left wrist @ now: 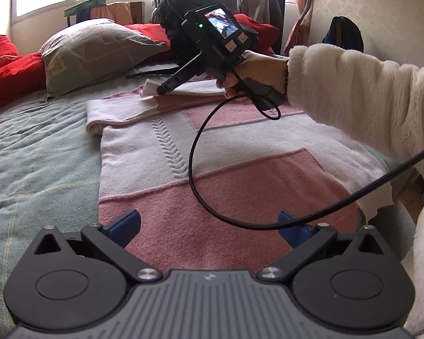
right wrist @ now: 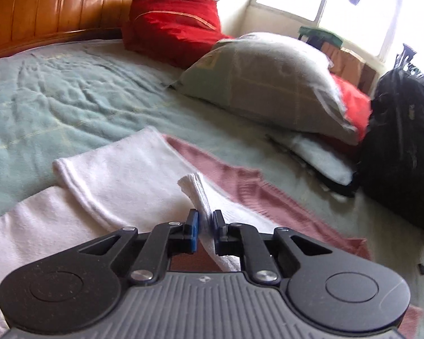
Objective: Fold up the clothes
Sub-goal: 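Release the white cuff and withdraw the right gripper from the sweater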
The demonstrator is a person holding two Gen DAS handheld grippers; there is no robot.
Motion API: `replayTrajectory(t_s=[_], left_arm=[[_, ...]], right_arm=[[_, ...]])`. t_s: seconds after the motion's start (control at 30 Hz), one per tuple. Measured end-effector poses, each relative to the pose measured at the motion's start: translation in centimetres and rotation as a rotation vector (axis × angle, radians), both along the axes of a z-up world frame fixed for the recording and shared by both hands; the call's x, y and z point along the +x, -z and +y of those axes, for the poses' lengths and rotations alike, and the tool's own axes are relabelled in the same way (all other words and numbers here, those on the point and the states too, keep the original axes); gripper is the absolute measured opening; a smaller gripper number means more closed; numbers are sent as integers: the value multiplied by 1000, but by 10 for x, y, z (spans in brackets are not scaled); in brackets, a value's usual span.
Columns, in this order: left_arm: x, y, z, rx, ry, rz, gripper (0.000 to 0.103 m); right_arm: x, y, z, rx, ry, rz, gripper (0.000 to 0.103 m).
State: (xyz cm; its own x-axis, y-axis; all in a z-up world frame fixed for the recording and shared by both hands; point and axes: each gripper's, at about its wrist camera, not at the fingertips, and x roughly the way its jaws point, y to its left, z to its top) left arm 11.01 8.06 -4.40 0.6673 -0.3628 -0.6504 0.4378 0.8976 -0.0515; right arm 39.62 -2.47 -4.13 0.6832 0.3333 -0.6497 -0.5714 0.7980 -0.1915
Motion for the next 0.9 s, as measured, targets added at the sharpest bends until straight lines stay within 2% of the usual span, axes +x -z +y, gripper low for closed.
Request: replayTrajectory(t_s=[0.13, 0.27, 0.4, 0.5, 0.7, 0.83, 0.9], left_arm=[[-1, -4, -3, 5, 5, -4, 102], [-4, -8, -9, 1, 32, -8, 102], [-6, -11, -19, -7, 76, -8, 102], [-8, -12, -27, -10, 113, -6, 102], [-4, -13, -44, 8, 148, 2, 102], [5, -11, -52, 20, 146, 17, 102], [8, -10, -56, 31, 146, 24, 102]], right_arm=[[-3, 1, -6, 77, -13, 65, 27], [-15, -15, -37, 124, 29, 48, 29], [-28, -28, -91, 111, 137, 3, 29], [-37, -28, -142, 106, 252, -7, 29], [-57, -8, -224, 140, 447, 0, 29], [-69, 23, -247, 164, 480, 41, 29], [-73, 24, -253, 204, 481, 33, 29]])
